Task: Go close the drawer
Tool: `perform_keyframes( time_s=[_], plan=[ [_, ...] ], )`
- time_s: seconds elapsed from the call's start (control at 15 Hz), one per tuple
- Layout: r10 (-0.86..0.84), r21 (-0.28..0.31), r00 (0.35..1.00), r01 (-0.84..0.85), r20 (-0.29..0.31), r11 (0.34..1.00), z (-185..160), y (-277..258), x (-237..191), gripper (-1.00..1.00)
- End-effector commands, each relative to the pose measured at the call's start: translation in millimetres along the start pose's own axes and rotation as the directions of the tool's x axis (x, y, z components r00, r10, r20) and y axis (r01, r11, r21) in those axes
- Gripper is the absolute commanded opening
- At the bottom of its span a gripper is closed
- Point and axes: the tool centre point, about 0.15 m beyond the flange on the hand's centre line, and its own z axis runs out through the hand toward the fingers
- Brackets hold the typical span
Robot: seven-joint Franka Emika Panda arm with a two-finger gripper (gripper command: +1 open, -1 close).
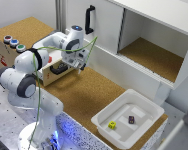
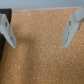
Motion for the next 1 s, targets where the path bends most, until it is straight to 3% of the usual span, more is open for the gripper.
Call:
perform_keyframes(
  time_s=[0.0, 0.07, 0.13, 0.93],
  plan=[
    [0.102, 0.044, 0.994, -0.101, -0.042, 0.994, 22, -8, 13, 1.0],
    [0.08, 0.032, 0.996, -0.079, -0.041, 0.996, 22, -10, 19, 1.0],
    [0.061, 0.017, 0.998, -0.06, -0.035, 0.998, 24, -11, 24, -1.0],
    [-0.02, 0.001, 0.999, 0.02, -0.041, 1.0, 52, -41, 44, -1.0]
  ],
)
